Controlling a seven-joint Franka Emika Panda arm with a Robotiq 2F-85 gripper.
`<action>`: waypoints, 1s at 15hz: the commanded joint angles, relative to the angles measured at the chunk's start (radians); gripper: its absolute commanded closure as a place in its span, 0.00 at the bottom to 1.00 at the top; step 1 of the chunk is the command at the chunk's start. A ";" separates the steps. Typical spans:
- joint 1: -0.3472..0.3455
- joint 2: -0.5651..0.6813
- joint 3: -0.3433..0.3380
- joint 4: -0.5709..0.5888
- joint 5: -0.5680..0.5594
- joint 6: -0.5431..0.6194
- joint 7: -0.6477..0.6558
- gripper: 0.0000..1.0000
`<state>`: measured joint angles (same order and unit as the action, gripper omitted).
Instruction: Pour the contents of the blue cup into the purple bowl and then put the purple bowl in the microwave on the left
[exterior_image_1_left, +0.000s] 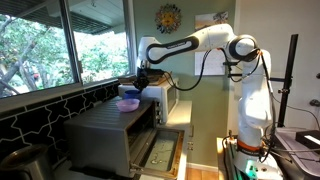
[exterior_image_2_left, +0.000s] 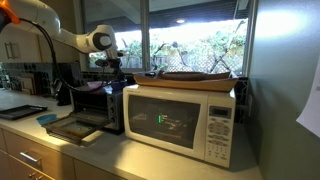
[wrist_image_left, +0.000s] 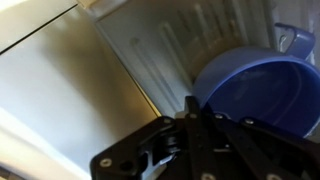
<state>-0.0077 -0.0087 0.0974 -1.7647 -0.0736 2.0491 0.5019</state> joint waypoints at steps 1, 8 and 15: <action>0.026 0.011 -0.013 0.065 -0.051 -0.093 -0.063 0.99; 0.078 0.035 0.019 0.245 -0.180 -0.385 -0.271 0.99; 0.123 0.036 0.038 0.281 -0.228 -0.436 -0.327 0.96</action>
<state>0.1058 0.0247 0.1439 -1.4903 -0.3014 1.6178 0.1750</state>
